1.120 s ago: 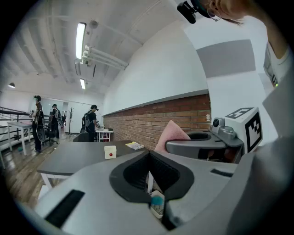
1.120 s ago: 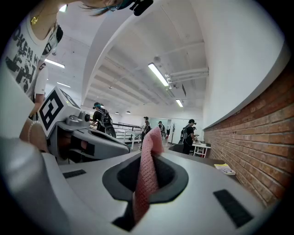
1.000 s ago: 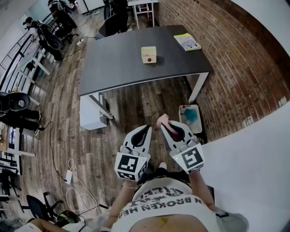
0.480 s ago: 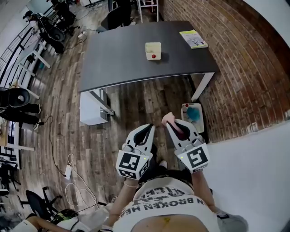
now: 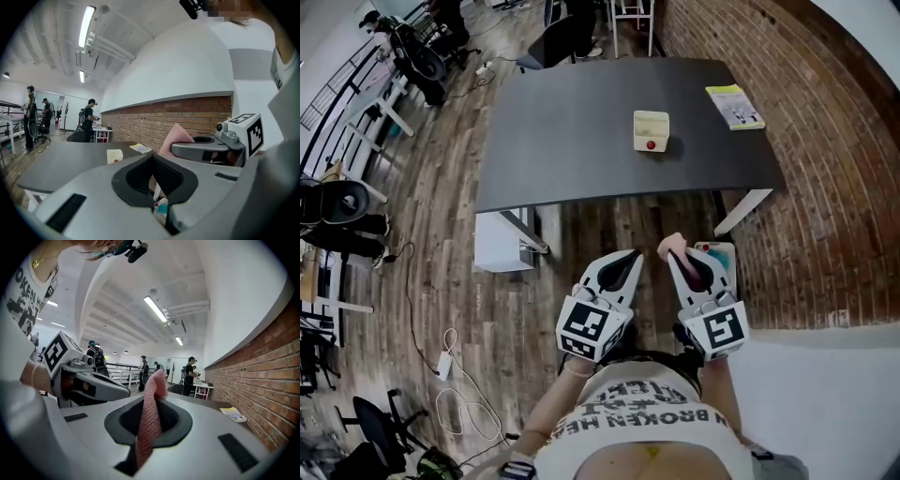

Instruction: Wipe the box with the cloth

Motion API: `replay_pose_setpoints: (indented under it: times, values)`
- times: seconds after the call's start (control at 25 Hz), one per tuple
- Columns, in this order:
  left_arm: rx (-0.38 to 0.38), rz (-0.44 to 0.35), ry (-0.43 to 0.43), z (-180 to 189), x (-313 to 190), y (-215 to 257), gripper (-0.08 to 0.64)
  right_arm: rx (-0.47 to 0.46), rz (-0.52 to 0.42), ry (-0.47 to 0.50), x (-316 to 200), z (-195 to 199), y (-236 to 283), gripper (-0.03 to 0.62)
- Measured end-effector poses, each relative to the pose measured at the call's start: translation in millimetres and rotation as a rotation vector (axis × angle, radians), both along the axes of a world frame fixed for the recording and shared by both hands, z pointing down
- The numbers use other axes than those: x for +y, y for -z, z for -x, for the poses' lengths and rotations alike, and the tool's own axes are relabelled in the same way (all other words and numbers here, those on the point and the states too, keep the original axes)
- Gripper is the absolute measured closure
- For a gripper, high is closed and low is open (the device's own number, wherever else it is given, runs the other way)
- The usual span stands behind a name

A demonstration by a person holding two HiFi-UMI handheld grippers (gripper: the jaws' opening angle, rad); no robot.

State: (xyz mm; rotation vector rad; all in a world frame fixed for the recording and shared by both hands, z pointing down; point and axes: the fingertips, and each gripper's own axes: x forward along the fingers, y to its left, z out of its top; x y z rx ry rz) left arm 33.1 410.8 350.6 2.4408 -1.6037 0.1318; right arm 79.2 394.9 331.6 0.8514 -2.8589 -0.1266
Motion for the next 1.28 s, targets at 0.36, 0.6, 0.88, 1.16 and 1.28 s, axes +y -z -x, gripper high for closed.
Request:
replay_pose_setpoints:
  times: [0.36,0.6,0.88,1.16,1.28]
  values:
    - [-0.009,0.011,-0.034,61.1,-64.0,-1.7,0.554,0.008,0.009,-0.007,-64.8,66.5,-2.3,0.575]
    - [0.010,0.024,-0.040,78.1,-90.9,-3.7,0.554,0.012,0.029,-0.015,-94.9,83.9,-6.0,0.575]
    - [0.005,0.035,-0.025,92.8,-151.4,-11.9,0.554,0.018,0.042,-0.001,-153.7,97.3,-13.3,0.575]
    - [-0.018,0.029,-0.014,86.7,-248.1,-9.4,0.554,0.022,0.043,0.034,-249.4,96.1,-14.7,0.575]
    - [-0.029,0.030,-0.001,83.7,-288.4,-6.6,0.554,0.034,0.052,0.058,-290.9,92.5,-12.7,0.575]
